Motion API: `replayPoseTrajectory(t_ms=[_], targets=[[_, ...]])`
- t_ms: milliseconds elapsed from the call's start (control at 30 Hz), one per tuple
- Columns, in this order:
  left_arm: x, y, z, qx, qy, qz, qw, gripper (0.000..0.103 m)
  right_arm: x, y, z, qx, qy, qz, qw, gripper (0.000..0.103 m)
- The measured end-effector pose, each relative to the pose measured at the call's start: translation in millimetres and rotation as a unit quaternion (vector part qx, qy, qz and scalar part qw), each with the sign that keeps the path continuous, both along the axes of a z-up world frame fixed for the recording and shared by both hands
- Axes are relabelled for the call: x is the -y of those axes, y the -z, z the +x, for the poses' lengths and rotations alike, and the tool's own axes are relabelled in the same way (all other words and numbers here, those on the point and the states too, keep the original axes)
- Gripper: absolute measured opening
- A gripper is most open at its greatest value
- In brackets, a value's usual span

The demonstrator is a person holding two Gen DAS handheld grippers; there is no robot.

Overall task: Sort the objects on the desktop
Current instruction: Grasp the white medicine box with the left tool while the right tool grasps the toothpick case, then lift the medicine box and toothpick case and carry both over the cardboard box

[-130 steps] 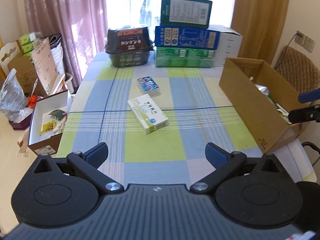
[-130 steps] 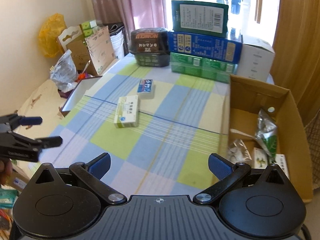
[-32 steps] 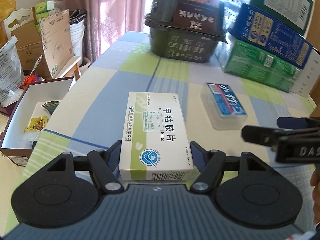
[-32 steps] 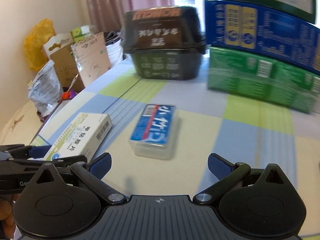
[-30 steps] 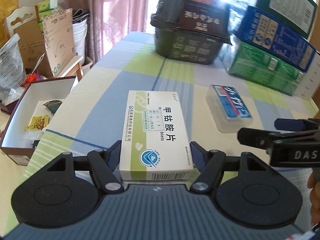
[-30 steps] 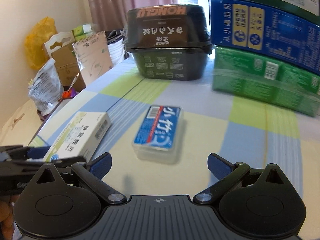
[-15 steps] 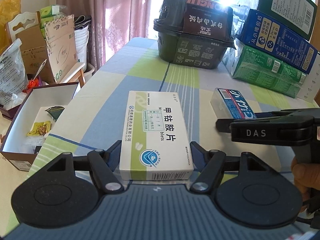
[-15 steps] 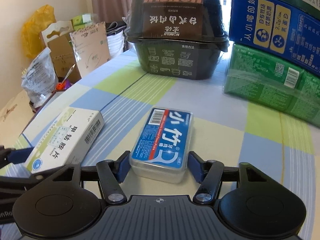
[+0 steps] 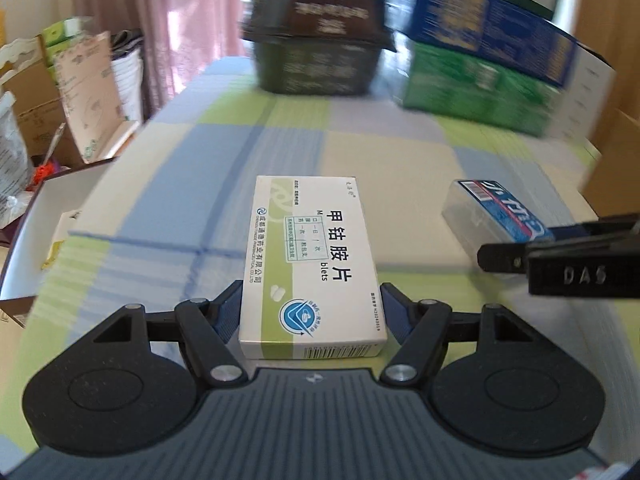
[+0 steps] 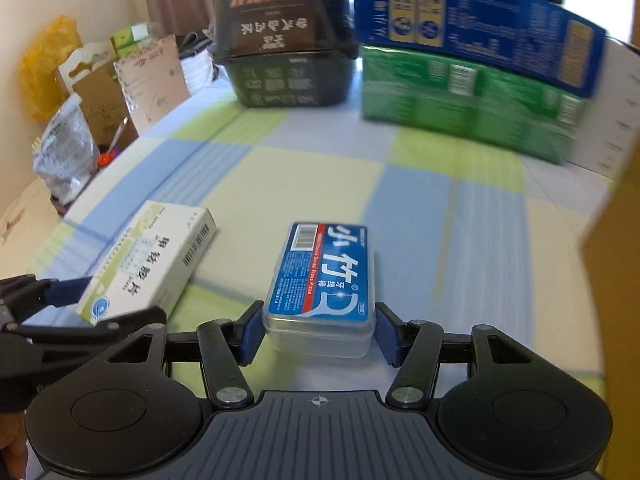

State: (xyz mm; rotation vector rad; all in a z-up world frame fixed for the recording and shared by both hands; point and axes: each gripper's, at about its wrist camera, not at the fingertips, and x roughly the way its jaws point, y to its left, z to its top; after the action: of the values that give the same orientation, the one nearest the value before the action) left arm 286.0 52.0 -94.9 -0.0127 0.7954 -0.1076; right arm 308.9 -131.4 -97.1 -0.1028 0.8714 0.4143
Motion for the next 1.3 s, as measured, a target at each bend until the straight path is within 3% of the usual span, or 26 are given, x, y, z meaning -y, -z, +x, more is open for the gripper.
replayPoseTrajectory(t_ms=[333, 500, 600, 667, 700, 900, 1200, 1300], targets=[[33, -24, -98, -0.04, 0.057, -0.005, 0.9976, 0.067, 42, -25, -90, -0.049, -0.01, -0.021, 0.999, 0.054], [52, -26, -147, -0.045, 0.081, -0.001, 0.9957, 0.068, 67, -13, -138, -0.089, -0.005, -0.01, 0.996, 0.054], [62, -23, -166, -0.046, 0.099, 0.01, 0.994, 0.068, 74, -10, -160, -0.089, -0.015, -0.013, 0.996, 0.058], [65, -21, -171, -0.043, 0.105, 0.024, 0.9932, 0.068, 79, -11, -168, -0.077, -0.015, -0.009, 0.997, 0.078], [66, -20, -171, -0.041, 0.106, 0.029, 0.9931, 0.068, 82, -13, -169, -0.07, -0.014, -0.006, 0.997, 0.08], [65, -22, -162, -0.029, 0.096, 0.014, 0.9949, 0.075, 90, -15, -161, -0.055, 0.003, 0.001, 0.998, 0.08], [72, -11, -144, -0.038, 0.104, 0.022, 0.9936, 0.074, 79, 0, -147, -0.065, -0.014, -0.011, 0.998, 0.079], [71, -10, -141, -0.038, 0.1, 0.027, 0.994, 0.073, 75, 3, -147, -0.065, -0.024, -0.019, 0.997, 0.074]])
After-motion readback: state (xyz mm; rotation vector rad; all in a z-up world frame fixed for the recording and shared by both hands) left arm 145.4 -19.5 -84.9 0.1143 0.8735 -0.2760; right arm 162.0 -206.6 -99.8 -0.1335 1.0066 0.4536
